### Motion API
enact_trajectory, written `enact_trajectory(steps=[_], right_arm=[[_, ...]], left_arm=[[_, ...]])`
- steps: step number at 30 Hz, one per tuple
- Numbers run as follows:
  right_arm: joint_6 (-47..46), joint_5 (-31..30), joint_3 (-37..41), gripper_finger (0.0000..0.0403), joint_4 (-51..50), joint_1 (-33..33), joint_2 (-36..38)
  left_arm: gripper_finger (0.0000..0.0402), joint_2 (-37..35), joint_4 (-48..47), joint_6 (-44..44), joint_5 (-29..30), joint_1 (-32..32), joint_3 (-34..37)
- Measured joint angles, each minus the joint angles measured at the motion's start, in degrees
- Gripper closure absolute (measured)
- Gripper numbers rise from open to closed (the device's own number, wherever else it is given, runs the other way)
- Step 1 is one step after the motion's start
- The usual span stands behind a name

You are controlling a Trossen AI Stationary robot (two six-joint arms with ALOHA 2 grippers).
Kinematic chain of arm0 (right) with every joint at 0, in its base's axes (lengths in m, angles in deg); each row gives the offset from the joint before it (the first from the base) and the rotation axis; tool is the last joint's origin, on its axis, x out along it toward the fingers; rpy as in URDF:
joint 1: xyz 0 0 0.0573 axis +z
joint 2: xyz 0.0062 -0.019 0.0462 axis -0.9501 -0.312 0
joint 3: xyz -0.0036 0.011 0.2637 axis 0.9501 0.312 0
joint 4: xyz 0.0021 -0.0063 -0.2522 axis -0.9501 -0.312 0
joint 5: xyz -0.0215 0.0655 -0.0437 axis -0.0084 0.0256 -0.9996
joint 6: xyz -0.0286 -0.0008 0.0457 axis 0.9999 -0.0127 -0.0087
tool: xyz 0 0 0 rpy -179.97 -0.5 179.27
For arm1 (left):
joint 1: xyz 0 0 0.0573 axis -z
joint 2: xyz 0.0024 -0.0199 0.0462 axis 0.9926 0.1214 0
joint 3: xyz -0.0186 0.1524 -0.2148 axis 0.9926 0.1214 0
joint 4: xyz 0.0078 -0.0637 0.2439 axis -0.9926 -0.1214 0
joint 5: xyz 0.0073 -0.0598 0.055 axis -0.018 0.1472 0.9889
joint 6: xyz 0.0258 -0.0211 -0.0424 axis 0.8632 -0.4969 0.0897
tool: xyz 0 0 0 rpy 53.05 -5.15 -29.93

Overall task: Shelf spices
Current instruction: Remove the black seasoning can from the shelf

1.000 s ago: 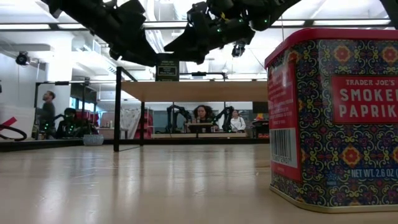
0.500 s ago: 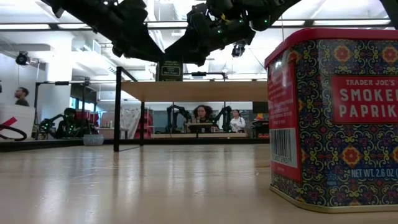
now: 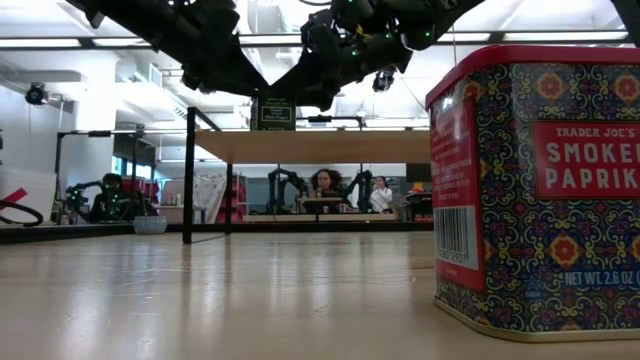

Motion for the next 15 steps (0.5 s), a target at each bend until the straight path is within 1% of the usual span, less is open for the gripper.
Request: enact_trajectory(steps=[9,15], right_arm=[[0.11,-0.02,0.0,0.0203,0.2,0.09,0.0],[0.18,-0.99,0.0,0.0205,-0.79,0.09,0.0]], left_arm=[[0.0186,-0.01,-0.04,0.01,-0.13,0.0,0.0],[0.0183,-0.02,-0.08,0.18,-0.15,0.0,0.0]])
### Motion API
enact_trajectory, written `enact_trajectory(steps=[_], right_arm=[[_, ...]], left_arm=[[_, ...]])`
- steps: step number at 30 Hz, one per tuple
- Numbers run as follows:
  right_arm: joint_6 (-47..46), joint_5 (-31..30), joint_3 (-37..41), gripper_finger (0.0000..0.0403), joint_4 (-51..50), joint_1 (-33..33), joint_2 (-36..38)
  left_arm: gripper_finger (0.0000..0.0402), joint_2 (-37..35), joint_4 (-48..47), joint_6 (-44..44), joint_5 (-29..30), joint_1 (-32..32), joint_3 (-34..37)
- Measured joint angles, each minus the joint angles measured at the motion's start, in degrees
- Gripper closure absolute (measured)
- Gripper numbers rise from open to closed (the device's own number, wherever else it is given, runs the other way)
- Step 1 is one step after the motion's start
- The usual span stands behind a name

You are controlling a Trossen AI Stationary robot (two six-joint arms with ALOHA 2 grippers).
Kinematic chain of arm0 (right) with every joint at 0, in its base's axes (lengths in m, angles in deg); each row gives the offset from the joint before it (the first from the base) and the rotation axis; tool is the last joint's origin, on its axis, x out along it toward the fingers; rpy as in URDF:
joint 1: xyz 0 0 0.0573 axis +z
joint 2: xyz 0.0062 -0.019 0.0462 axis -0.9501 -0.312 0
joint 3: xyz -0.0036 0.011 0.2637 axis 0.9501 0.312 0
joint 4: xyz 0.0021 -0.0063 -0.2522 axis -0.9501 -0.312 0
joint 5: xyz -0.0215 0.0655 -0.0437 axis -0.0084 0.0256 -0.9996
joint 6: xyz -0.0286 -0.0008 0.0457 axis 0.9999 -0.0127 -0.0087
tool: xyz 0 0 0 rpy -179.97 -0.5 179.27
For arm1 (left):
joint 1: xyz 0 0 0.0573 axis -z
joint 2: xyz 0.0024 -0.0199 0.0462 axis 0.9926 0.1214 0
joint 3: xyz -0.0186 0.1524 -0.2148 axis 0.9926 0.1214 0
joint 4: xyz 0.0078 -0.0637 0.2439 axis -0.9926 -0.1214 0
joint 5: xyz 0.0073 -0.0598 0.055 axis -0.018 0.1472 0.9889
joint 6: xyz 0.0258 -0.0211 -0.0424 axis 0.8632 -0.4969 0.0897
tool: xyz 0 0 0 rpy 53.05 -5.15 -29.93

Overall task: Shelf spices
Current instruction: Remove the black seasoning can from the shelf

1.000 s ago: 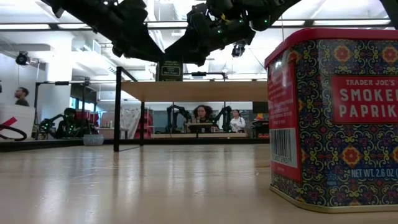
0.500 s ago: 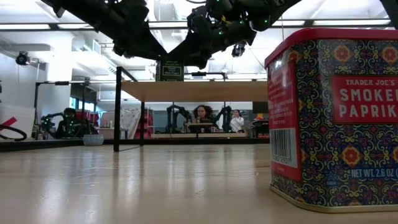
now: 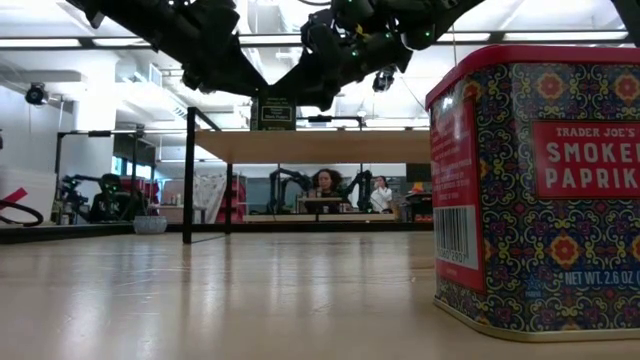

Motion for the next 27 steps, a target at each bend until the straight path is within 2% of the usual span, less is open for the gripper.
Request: enact_trajectory(steps=[4,12,17,22,27], right_arm=[[0.05,-0.72,0.04,0.0221,-0.18,0.13,0.0],[0.67,-0.76,0.04,0.0287,-0.18,0.13,0.0],[0.7,-0.75,0.04,0.0288,-0.18,0.13,0.0],[0.45,-0.86,0.04,0.0266,-0.15,0.13,0.0],[0.49,-0.72,0.04,0.0287,-0.15,0.13,0.0]], left_arm=[[0.0178,0.0,0.0,0.02,-0.02,0.0,0.0],[0.0181,0.0,-0.09,0.02,-0.02,0.0,0.0],[0.0188,0.0,-0.11,0.02,-0.02,0.0,0.0],[0.0187,0.0,-0.2,0.3,-0.02,0.0,-0.01],[0.018,-0.82,-1.52,0.93,-0.16,0.0,-0.31]])
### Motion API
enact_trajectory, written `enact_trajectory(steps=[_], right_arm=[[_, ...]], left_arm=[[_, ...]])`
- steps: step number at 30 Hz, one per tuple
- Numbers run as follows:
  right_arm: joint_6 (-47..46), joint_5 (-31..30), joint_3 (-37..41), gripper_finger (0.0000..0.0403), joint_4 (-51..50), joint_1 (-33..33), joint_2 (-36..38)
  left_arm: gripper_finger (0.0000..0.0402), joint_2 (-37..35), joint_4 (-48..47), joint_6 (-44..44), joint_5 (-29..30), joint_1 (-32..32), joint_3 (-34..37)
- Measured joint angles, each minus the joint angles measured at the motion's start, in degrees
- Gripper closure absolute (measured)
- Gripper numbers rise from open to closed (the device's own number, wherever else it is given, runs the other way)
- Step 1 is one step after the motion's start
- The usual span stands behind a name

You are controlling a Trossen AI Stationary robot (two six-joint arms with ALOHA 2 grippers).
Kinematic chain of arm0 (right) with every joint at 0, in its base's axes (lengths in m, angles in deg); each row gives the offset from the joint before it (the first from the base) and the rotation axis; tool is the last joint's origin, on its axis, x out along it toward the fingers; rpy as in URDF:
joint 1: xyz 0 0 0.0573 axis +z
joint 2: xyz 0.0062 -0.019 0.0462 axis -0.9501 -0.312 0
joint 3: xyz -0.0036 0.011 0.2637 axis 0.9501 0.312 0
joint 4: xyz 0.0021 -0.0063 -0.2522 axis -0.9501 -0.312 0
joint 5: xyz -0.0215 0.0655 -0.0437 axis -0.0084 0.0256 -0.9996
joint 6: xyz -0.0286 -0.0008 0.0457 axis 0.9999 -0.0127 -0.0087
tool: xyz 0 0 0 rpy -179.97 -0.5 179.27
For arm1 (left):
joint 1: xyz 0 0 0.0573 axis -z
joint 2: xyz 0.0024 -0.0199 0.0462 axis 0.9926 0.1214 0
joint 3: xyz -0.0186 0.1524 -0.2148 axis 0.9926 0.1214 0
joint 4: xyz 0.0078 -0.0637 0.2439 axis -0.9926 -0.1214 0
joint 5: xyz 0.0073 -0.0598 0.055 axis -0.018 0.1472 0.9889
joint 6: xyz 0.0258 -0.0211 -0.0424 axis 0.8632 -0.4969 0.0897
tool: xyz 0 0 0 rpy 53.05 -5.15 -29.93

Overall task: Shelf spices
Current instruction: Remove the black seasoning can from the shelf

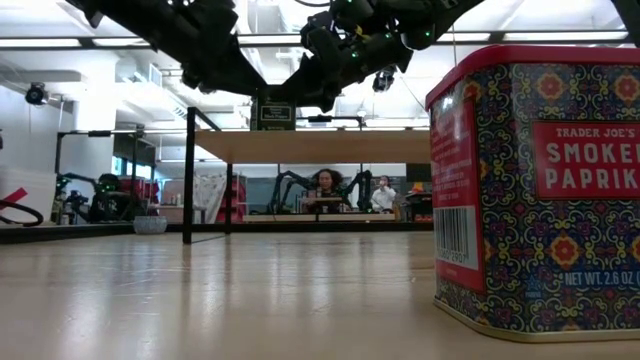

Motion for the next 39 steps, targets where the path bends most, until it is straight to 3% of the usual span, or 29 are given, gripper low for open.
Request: enact_trajectory(steps=[9,14,18,24,30,39], right_arm=[[0.29,0.2,-1.28,0.0271,-2.07,0.55,0.0],[1.16,0.18,-4.5,0.0284,-6.84,1.63,0.0],[2.44,0.23,-7.31,0.0288,-11.0,2.98,0.05],[3.14,0.22,-10.29,0.027,-16.31,4.18,0.87],[3.04,1.19,-10.34,0.0288,-19.15,4.79,2.71],[2.74,3.24,-10.34,0.0272,-25.24,10.04,4.94]], left_arm=[[0.0173,-1.19,-15.74,-1.52,-0.24,0.13,-8.22],[0.0177,-1.31,-22.6,-3.72,-5.38,0.24,-12.56],[0.0185,-2.58,-22.42,-4.05,-10.36,1.13,-13.26],[0.0196,-7.51,-21.87,-4.57,-10.02,4.53,-13.35],[0.0201,-12.21,-22.85,-6.66,-9.98,8.36,-13.35],[0.0201,-13.16,-28.16,-11.77,-9.98,15.62,-13.28]])
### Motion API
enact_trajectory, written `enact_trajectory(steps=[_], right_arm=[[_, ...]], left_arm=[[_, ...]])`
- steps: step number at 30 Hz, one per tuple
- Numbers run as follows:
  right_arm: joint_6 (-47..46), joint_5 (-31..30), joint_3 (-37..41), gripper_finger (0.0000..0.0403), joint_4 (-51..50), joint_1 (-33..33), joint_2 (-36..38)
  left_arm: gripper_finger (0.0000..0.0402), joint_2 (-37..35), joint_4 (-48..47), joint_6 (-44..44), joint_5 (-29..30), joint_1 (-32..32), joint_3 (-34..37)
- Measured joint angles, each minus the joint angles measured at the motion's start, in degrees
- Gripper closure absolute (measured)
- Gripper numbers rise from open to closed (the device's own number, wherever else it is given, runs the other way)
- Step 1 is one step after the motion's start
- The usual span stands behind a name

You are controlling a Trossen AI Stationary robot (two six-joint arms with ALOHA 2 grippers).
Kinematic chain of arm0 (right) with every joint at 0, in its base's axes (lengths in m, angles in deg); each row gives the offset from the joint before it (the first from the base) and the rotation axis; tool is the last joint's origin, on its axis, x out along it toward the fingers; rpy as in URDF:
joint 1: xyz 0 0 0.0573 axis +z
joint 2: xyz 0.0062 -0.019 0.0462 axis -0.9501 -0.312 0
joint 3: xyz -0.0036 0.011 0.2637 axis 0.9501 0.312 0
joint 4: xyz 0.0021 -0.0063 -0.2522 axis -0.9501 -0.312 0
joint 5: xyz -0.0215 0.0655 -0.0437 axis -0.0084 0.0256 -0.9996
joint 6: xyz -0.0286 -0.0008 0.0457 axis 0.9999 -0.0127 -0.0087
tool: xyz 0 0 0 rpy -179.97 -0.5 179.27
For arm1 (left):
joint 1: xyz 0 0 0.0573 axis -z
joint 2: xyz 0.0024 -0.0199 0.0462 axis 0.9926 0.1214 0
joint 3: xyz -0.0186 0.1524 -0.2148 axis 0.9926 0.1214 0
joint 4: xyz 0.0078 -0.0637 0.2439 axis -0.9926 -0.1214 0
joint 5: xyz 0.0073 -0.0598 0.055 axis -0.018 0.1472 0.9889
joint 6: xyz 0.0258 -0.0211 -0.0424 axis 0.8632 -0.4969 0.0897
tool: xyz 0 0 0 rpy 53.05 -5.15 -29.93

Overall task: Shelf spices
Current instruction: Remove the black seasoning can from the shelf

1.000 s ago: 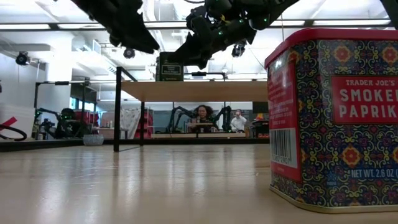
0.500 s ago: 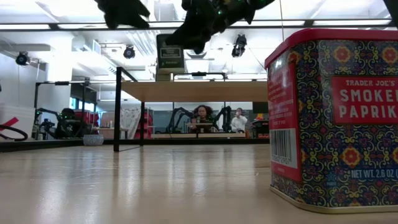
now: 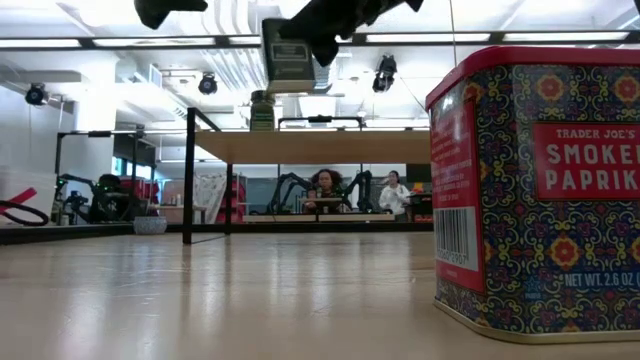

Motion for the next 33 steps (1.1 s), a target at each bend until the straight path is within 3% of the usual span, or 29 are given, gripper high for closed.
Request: enact_trajectory(steps=[6,15,21,33], right_arm=[[0.15,0.2,0.0,0.0288,-2.23,4.86,0.22],[-2.69,-0.02,0.0,0.0276,-2.12,10.95,0.2],[-5.28,-0.6,0.0,0.0285,-2.18,14.66,0.11],[-11.16,-9.91,0.34,0.0284,-1.42,22.29,0.09]], left_arm=[[0.0205,0.99,-0.1,-2.7,-0.02,3.69,0.04],[0.0201,1.28,-0.07,-8.97,0.32,11.14,0.1],[0.0207,1.28,-0.07,-14.29,3.48,17.62,0.53],[0.021,1.64,0.61,-21.74,14.88,29.1,3.53]])
